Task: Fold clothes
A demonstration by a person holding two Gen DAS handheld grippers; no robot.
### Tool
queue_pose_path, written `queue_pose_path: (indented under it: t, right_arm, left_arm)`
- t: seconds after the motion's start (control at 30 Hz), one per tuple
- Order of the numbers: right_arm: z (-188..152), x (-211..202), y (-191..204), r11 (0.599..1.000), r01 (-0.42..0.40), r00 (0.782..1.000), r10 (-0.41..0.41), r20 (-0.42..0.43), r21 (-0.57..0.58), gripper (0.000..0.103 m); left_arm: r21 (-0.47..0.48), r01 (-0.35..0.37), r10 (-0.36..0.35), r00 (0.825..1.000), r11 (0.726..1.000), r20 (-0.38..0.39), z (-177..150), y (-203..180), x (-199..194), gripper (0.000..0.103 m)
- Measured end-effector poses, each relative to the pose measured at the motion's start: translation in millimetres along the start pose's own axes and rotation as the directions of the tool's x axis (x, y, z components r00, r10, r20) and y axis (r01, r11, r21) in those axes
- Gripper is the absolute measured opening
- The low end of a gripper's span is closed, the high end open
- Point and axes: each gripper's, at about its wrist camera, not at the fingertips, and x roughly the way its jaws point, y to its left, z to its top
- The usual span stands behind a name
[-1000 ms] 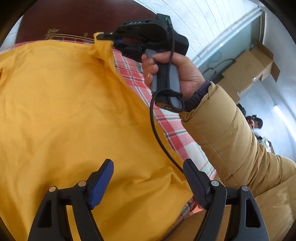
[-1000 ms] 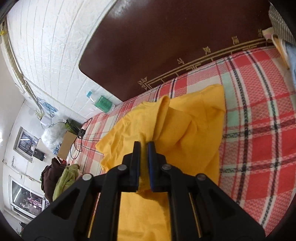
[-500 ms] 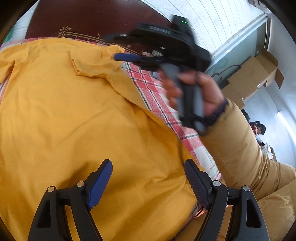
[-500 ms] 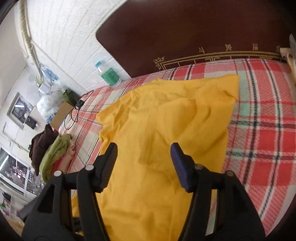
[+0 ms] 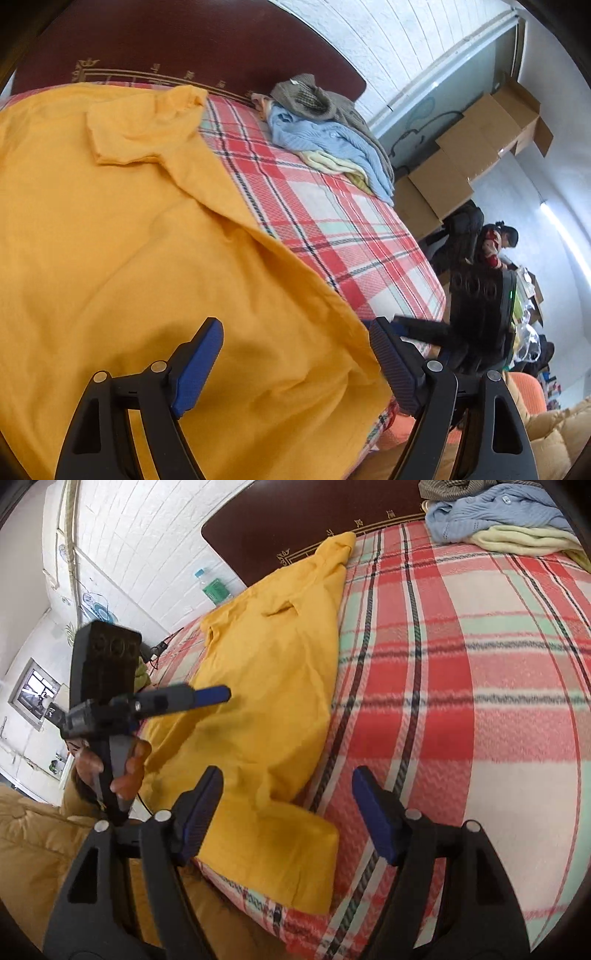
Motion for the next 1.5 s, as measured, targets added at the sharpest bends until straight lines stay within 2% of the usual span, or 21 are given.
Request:
queue_pose_path:
  t: [0.03, 0.07, 0.1, 0.13, 0.2, 0.37, 0.47, 0.57, 0.73, 0.8, 0.83, 1.0, 1.17, 1.3, 1.43, 1.5]
  right_arm:
    - [-4, 3, 2, 1.0, 0.011, 1.0, -0.011, 0.001, -0.009, 0.07]
    - [-8, 6, 5, 1.0, 0.023, 1.0, -0.023, -0.001, -0.02, 0.053]
    - [-9, 8, 9, 0.999, 0.035, 0.999, -0.035, -0.006, -0.037, 0.026]
    - [-10, 10, 13, 0.997, 0.047, 0.999, -0.047, -0.011, -0.054, 0.02]
    - [-10, 7, 26, 0.993, 0.069, 0.998, -0.069, 0.002, -0.096, 0.015]
    - [0, -1, 77, 0.954, 0.143, 0.99, -0.139, 0.034, -0.264, 0.014]
    - [2, 22, 96, 0.922, 0.198, 0.977, -0.214, -0.011, -0.332, 0.014]
    - [-2, 51, 105, 0.916, 0.185, 0.973, -0.221, -0.062, -0.357, 0.015]
    - [-11, 69, 118, 0.901, 0.15, 0.973, -0.208, -0.102, -0.406, 0.035]
    - [-16, 65, 121, 0.9, 0.116, 0.978, -0.178, -0.112, -0.42, 0.044]
    - [-18, 61, 121, 0.903, 0.092, 0.981, -0.156, -0.119, -0.42, 0.045]
    - [-25, 23, 102, 0.926, 0.06, 0.993, -0.093, -0.072, -0.373, 0.047]
    - [-24, -1, 69, 0.968, 0.071, 0.997, -0.073, 0.0, -0.239, 0.047]
    - [-28, 9, 64, 0.977, 0.029, 0.998, -0.041, -0.052, -0.209, 0.047]
    - [-39, 22, 82, 0.967, -0.074, 0.992, 0.047, -0.114, -0.245, 0.047]
    - [-41, 33, 89, 0.96, -0.097, 0.988, 0.06, -0.143, -0.262, 0.047]
  left_arm:
    - [0.005, 0.006, -0.006, 1.0, 1.0, -0.012, 1, -2, 4, 0.083]
    - [0.011, 0.009, -0.008, 1.0, 1.0, -0.021, 2, -3, 8, 0.083]
    - [0.016, 0.017, -0.017, 0.999, 1.0, -0.034, 2, -5, 12, 0.083]
    - [0.018, 0.019, -0.018, 0.999, 1.0, -0.043, 3, -6, 14, 0.083]
    - [0.014, 0.028, -0.027, 0.998, 1.0, -0.055, 2, -6, 16, 0.083]
    - [-0.021, 0.086, -0.087, 0.995, 0.996, -0.048, 2, -2, 7, 0.083]
    - [-0.041, 0.111, -0.112, 0.993, 0.993, -0.029, 3, 4, -1, 0.084]
    - [-0.065, 0.125, -0.127, 0.991, 0.99, -0.034, 3, 11, 0, 0.087]
    - [-0.098, 0.123, -0.131, 0.988, 0.988, -0.078, 3, 19, 15, 0.087]
    - [-0.086, 0.11, -0.118, 0.989, 0.99, -0.087, 5, 18, 20, 0.087]
    - [-0.083, 0.105, -0.112, 0.989, 0.991, -0.092, 5, 18, 22, 0.087]
    - [-0.095, 0.09, -0.099, 0.991, 0.991, -0.093, 10, 23, 29, 0.087]
    - [-0.094, 0.078, -0.086, 0.993, 0.992, -0.085, 8, 25, 28, 0.087]
    - [-0.08, 0.07, -0.077, 0.993, 0.994, -0.091, 7, 24, 27, 0.087]
    - [-0.075, 0.069, -0.075, 0.993, 0.995, -0.091, 6, 25, 25, 0.087]
    - [-0.073, 0.069, -0.075, 0.994, 0.995, -0.084, 7, 25, 23, 0.087]
